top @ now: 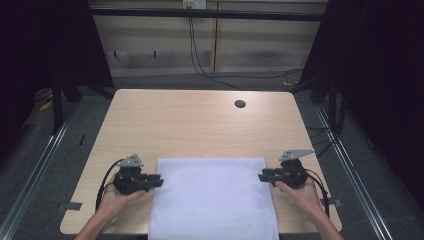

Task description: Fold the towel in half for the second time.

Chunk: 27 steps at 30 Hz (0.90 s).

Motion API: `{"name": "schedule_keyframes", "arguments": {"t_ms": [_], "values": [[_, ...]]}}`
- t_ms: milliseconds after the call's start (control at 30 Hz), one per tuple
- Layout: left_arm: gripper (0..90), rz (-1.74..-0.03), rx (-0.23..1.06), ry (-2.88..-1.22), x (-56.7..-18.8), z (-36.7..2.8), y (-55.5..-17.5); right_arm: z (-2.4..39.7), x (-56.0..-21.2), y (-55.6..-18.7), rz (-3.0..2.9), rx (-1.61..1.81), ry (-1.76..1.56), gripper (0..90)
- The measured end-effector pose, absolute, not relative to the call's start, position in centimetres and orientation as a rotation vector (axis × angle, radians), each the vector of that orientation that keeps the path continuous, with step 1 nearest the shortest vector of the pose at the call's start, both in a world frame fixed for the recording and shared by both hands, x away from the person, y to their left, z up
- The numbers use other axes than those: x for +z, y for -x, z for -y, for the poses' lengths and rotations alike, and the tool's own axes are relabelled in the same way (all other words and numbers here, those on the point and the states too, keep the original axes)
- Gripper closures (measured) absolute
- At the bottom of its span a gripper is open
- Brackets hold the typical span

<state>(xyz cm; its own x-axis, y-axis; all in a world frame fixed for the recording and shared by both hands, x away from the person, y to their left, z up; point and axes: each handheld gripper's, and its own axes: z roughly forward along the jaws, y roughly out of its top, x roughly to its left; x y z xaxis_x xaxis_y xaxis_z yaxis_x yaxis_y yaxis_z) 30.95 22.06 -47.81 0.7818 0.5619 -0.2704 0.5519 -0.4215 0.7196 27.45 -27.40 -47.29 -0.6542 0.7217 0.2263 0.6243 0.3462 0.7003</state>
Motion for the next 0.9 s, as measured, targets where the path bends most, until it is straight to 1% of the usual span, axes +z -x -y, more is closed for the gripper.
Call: {"name": "schedule_keyframes", "arguments": {"t_ms": [133,200,267,300,433,567,667,733,800,833,900], "values": [[69.5,-0.878,0.055,-2.082,-47.7,-22.0,-34.2,28.0,-47.3,-30.5,-2.430,1.197,-1.274,65.9],[68.1,-0.898,0.077,-2.078,-47.8,-21.8,-35.4,27.9,-47.6,-31.9,-2.413,1.202,-1.301,63.3],[63.6,-0.904,0.085,-2.093,-48.2,-21.5,-36.1,27.5,-48.1,-33.0,-2.412,1.186,-1.307,61.8],[62.6,-0.920,0.102,-2.087,-48.6,-21.5,-36.4,27.4,-48.3,-33.3,-2.410,1.179,-1.310,61.2],[54.1,-0.949,0.098,-2.106,-49.6,-21.8,-37.0,27.0,-49.4,-34.2,-2.410,1.147,-1.317,56.6],[51.2,-0.952,0.096,-2.118,-50.1,-22.0,-37.2,26.8,-50.0,-34.1,-2.433,1.110,-1.308,55.2],[51.4,-0.942,0.094,-2.121,-50.1,-21.8,-37.1,26.7,-50.1,-33.9,-2.447,1.111,-1.301,55.5],[53.6,-0.920,0.080,-2.124,-50.2,-21.5,-36.9,26.8,-50.1,-33.7,-2.455,1.108,-1.295,60.7],[55.9,-0.897,0.072,-2.146,-50.1,-21.2,-36.7,26.9,-50.0,-33.5,-2.461,1.112,-1.298,63.3],[63.1,-0.891,0.061,-2.150,-50.1,-21.2,-36.6,27.1,-50.0,-33.5,-2.473,1.113,-1.294,67.4],[71.0,-0.888,0.045,-2.156,-50.1,-21.1,-36.6,27.3,-50.1,-33.5,-2.481,1.130,-1.301,68.9]]}}
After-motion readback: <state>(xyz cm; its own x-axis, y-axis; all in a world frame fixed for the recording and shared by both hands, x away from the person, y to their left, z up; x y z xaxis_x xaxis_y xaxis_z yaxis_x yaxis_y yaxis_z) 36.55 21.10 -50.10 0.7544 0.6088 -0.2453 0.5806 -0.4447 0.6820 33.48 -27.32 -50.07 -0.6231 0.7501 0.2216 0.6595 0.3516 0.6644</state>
